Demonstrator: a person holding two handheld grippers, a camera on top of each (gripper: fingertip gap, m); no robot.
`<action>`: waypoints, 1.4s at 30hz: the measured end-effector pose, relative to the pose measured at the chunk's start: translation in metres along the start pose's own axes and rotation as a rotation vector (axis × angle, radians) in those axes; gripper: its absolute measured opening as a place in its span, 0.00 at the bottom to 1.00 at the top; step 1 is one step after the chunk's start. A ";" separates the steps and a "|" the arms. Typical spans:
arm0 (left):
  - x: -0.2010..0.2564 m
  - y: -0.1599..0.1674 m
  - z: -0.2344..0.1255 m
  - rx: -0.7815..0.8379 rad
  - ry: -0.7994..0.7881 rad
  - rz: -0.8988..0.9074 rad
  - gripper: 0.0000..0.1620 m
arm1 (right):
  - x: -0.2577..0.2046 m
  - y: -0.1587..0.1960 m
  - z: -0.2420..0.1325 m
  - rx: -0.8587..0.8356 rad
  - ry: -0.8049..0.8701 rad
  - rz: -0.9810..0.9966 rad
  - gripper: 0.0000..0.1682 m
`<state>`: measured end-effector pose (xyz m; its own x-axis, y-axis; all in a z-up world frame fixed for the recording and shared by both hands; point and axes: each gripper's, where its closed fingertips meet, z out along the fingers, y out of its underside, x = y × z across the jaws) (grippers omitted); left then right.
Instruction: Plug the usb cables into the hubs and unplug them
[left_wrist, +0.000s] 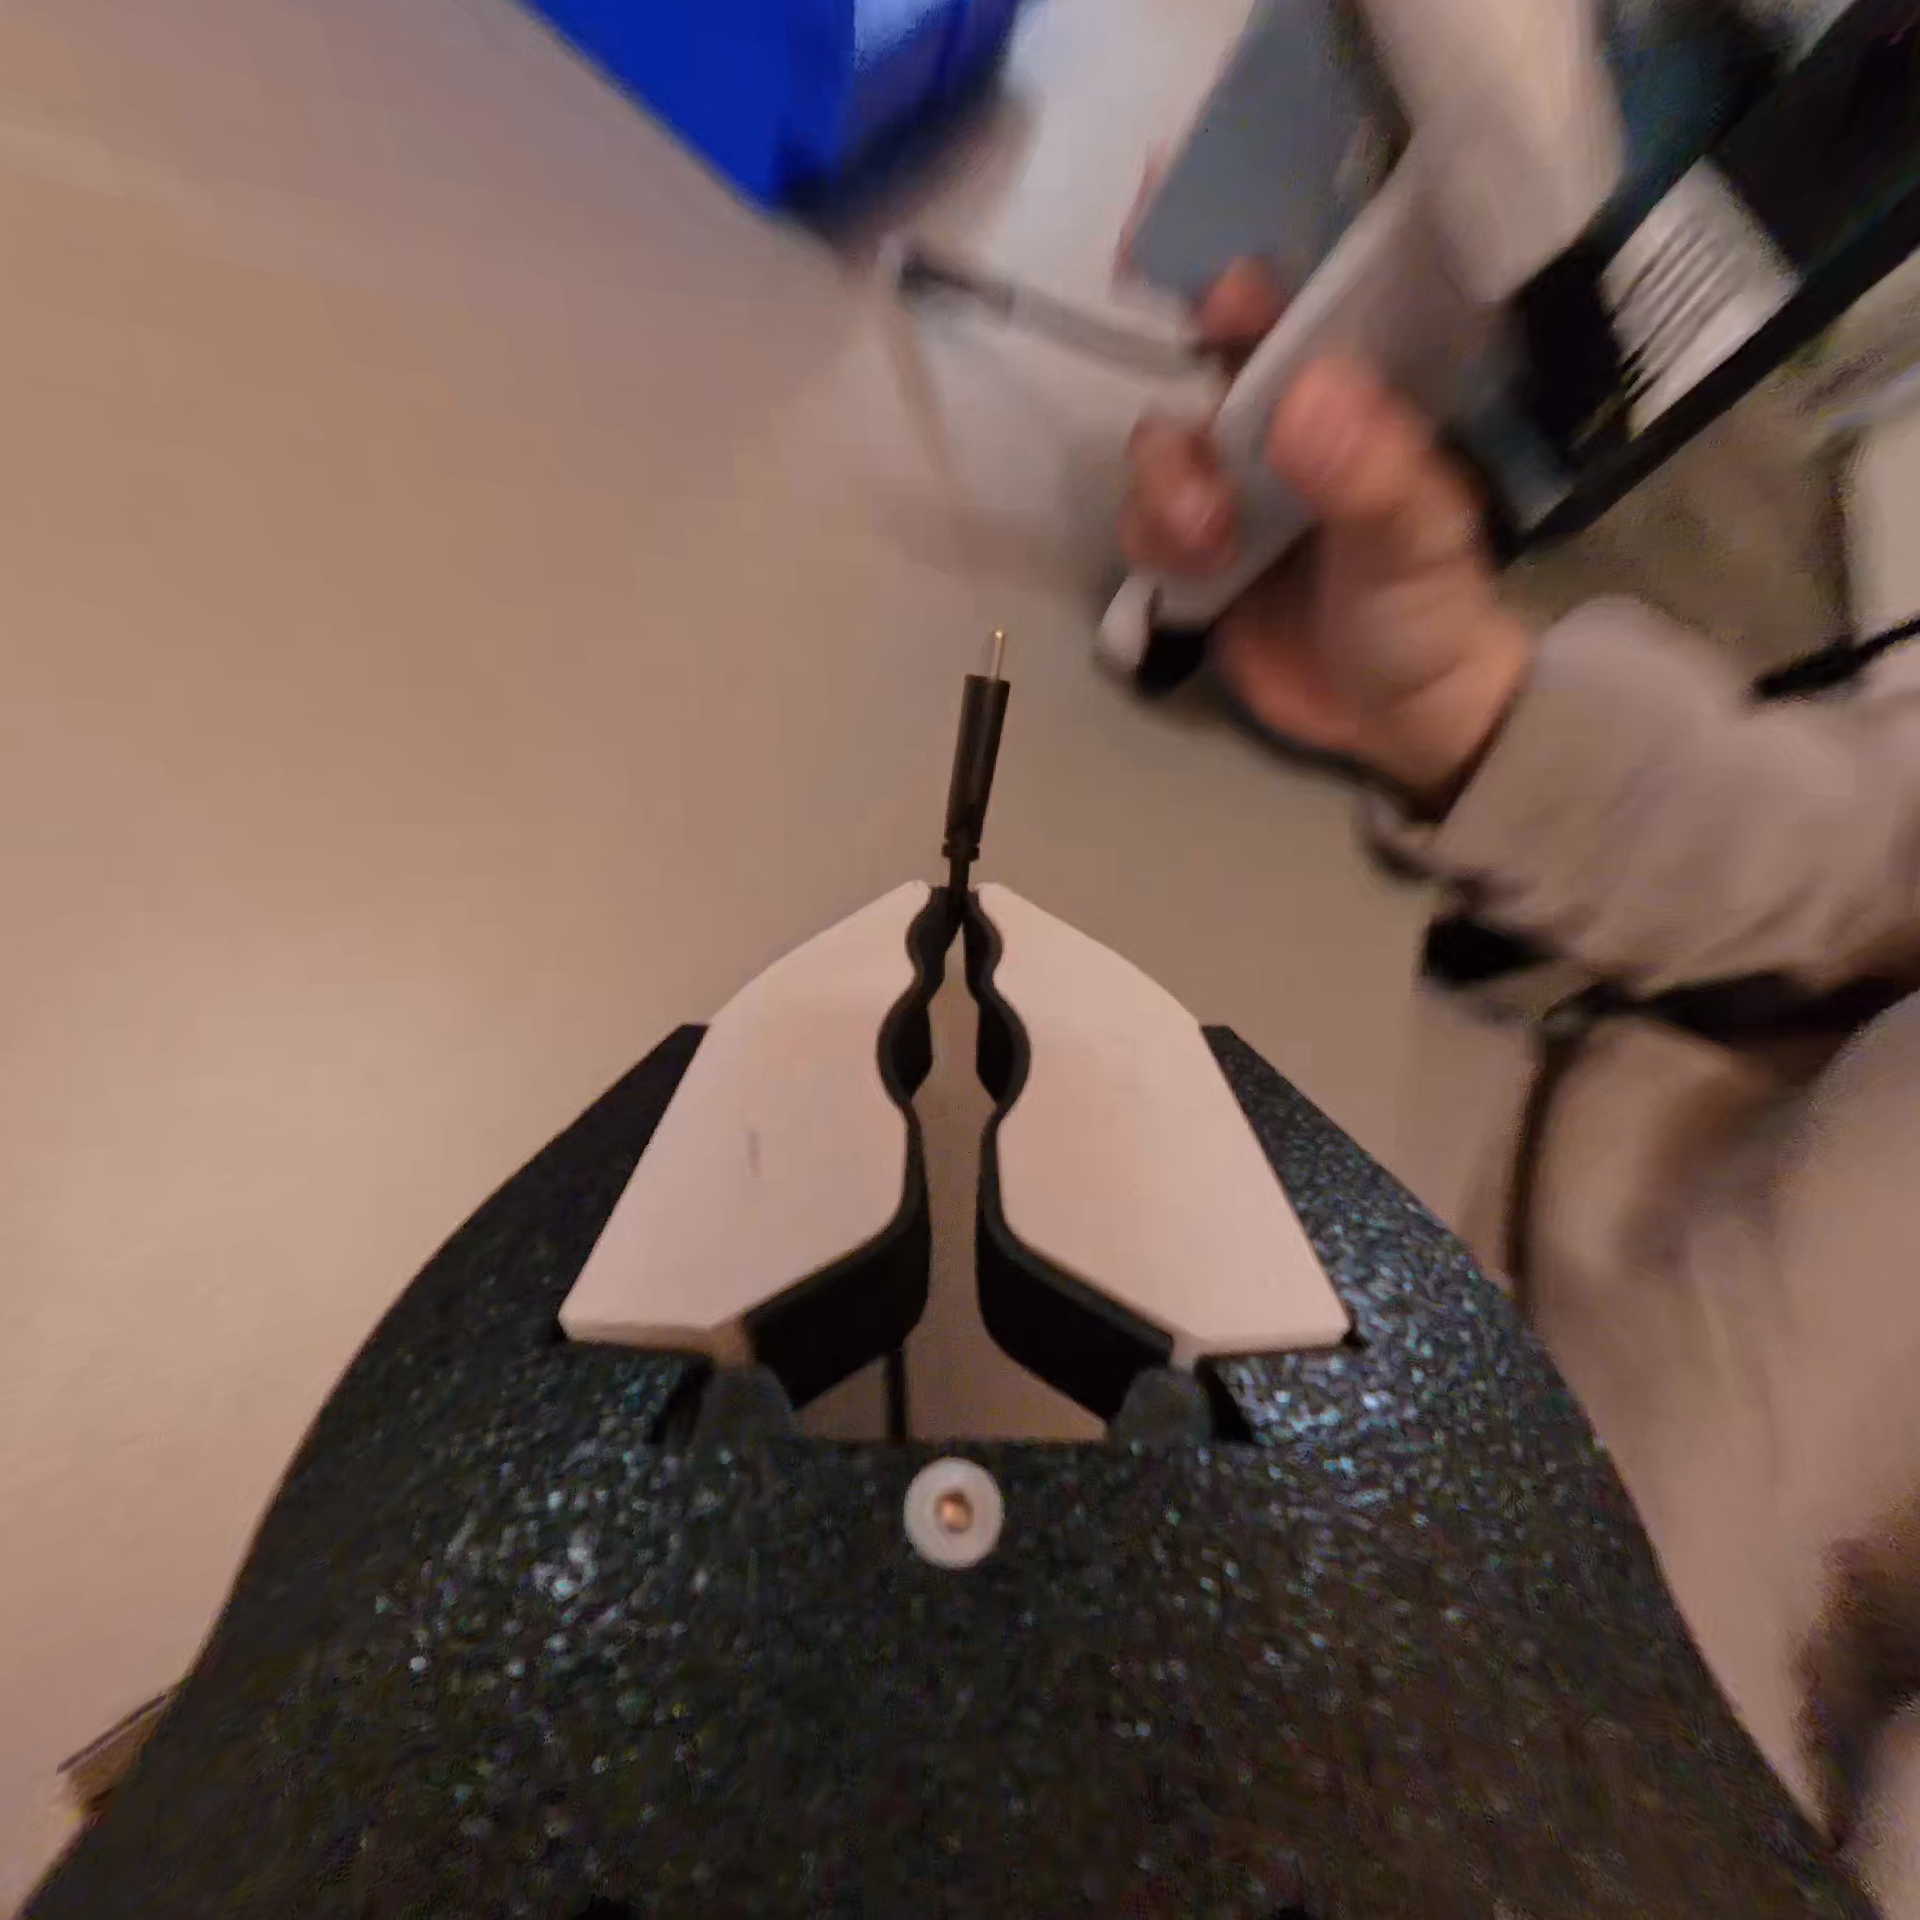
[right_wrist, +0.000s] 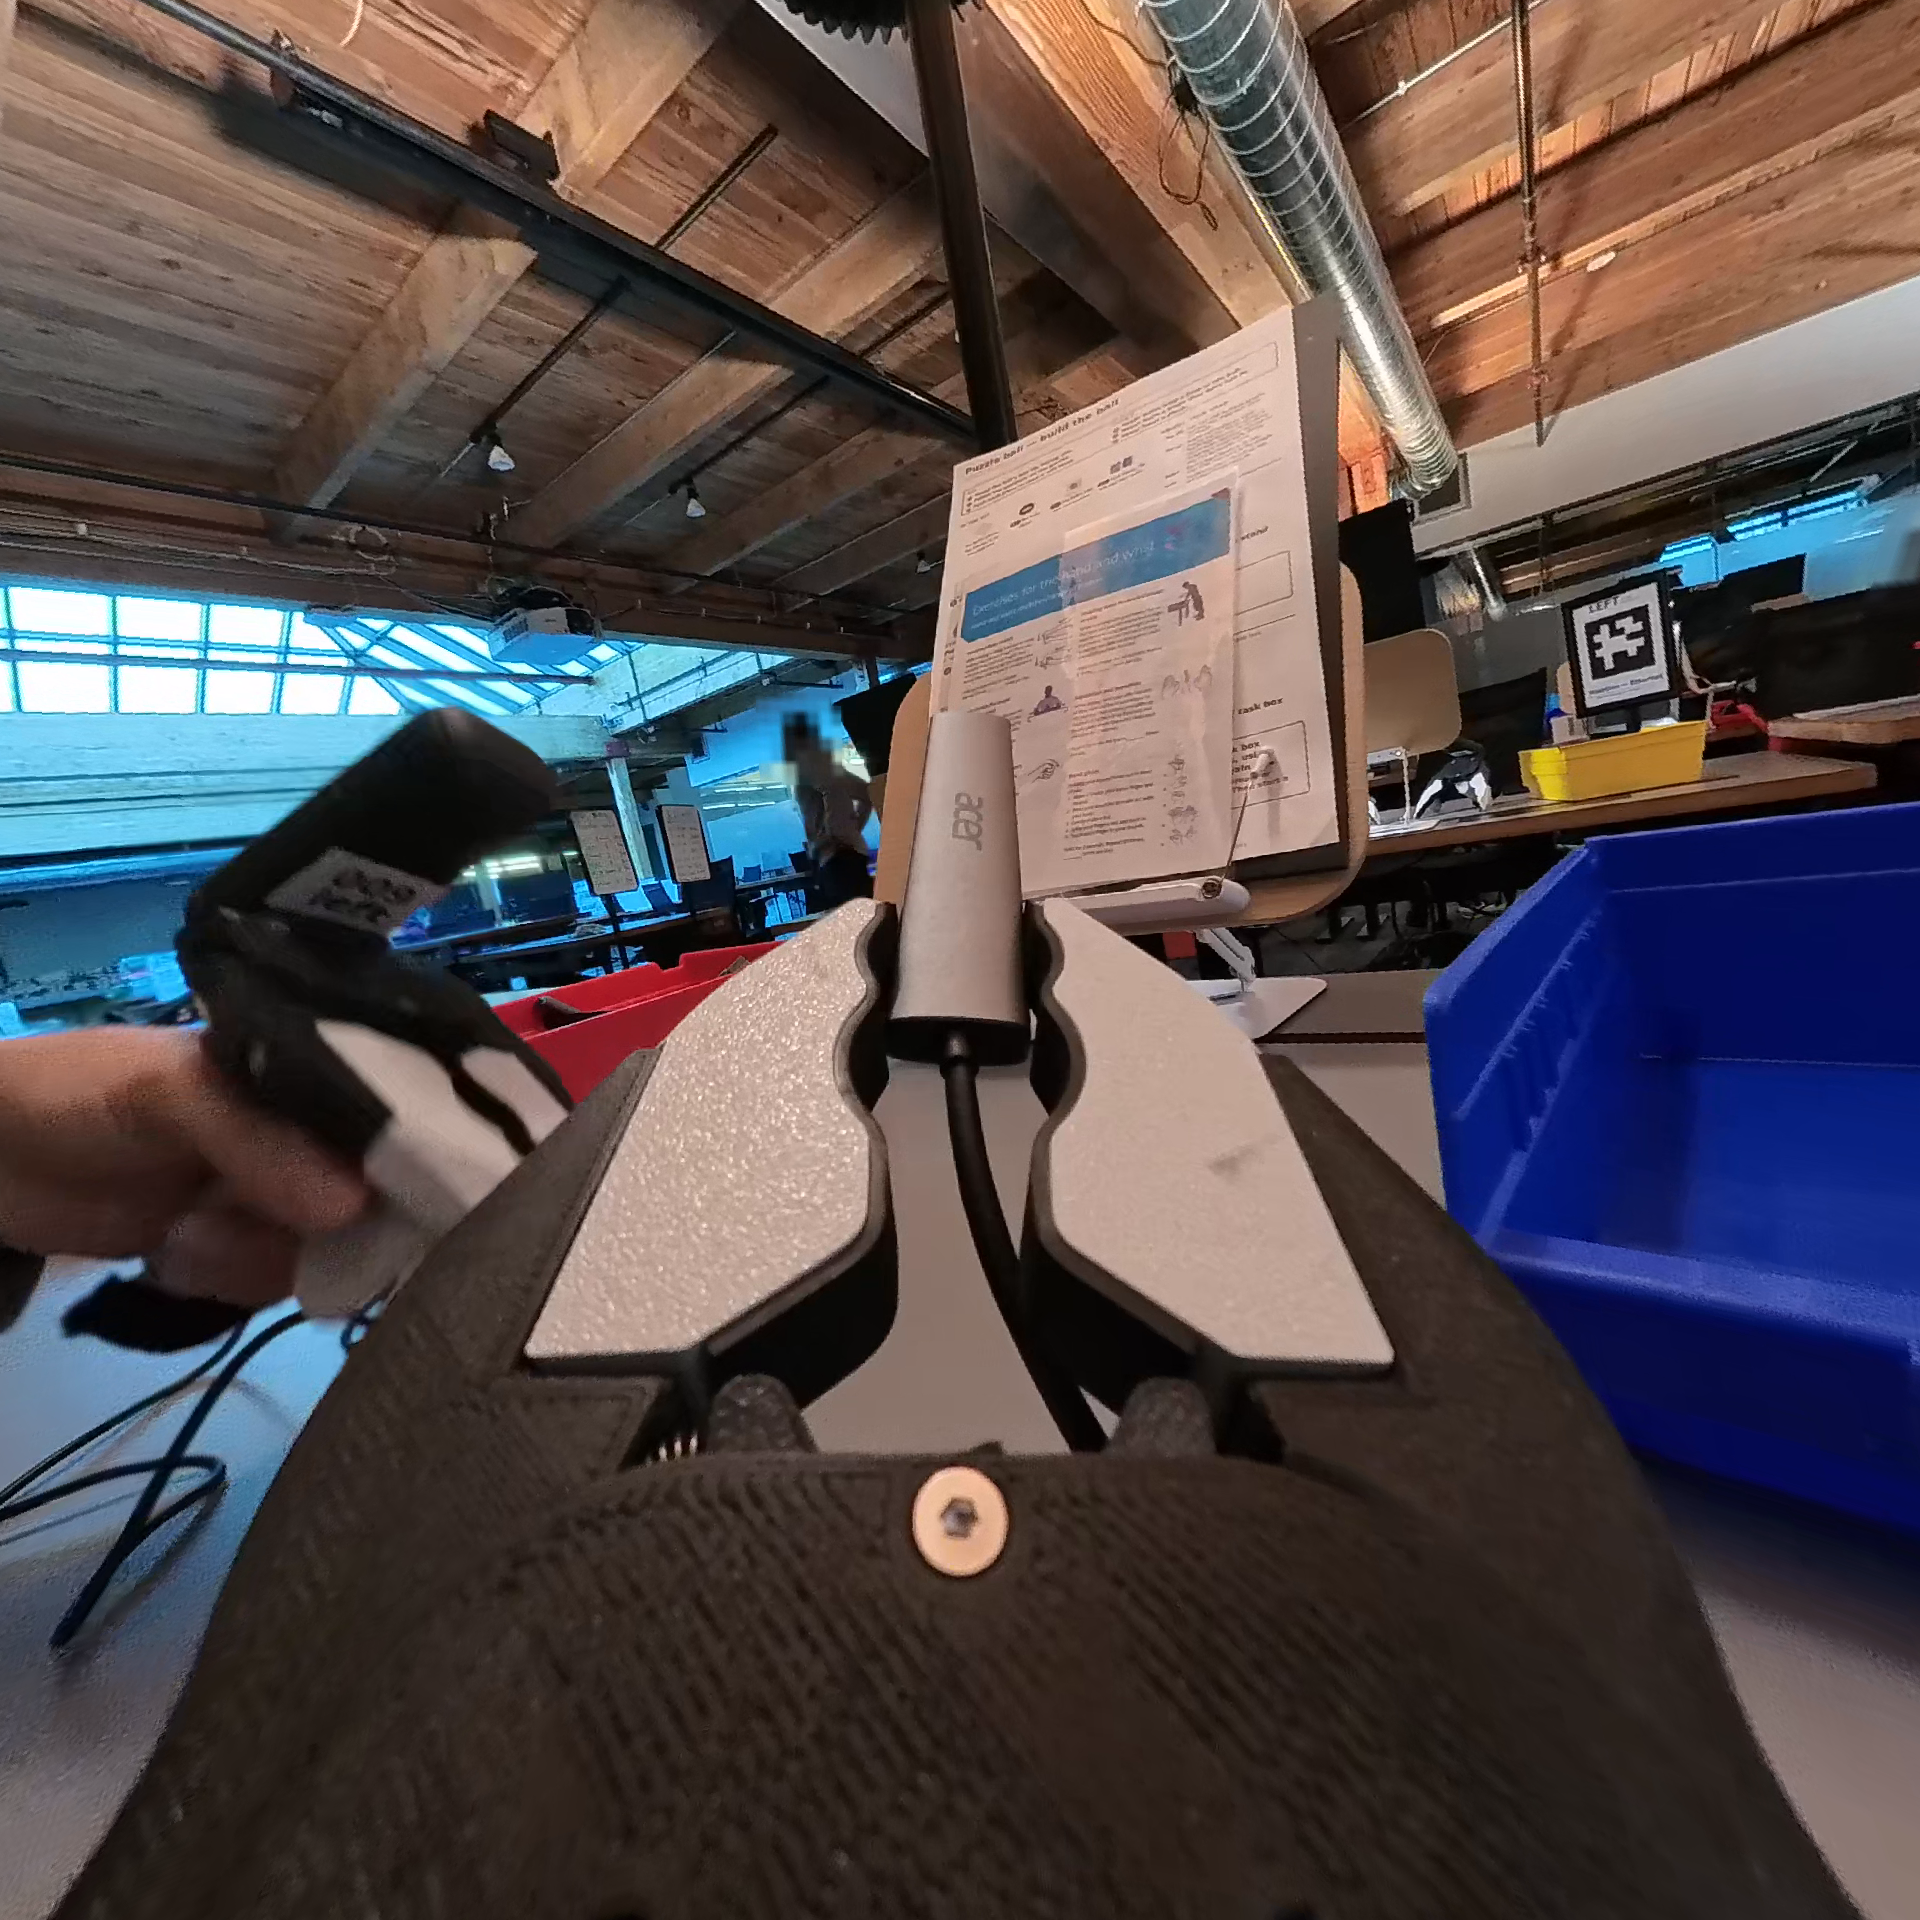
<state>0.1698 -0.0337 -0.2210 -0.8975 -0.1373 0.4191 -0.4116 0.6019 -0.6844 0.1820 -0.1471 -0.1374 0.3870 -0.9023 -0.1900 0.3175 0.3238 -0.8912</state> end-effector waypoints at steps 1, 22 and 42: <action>0.004 -0.017 -0.013 0.104 0.027 -0.028 0.02 | 0.000 0.000 0.000 -0.002 -0.002 -0.002 0.14; 0.059 -0.140 -0.133 0.380 0.212 -0.028 0.01 | 0.003 -0.003 -0.002 0.021 0.014 0.006 0.14; -0.063 0.057 -0.037 -0.175 -0.648 0.160 0.16 | -0.004 -0.001 -0.001 0.011 -0.006 -0.040 0.14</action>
<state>0.2089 0.0379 -0.2641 -0.8813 -0.4455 -0.1578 -0.2831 0.7650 -0.5785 0.1795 -0.1436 -0.1358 0.3791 -0.9128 -0.1521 0.3418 0.2909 -0.8936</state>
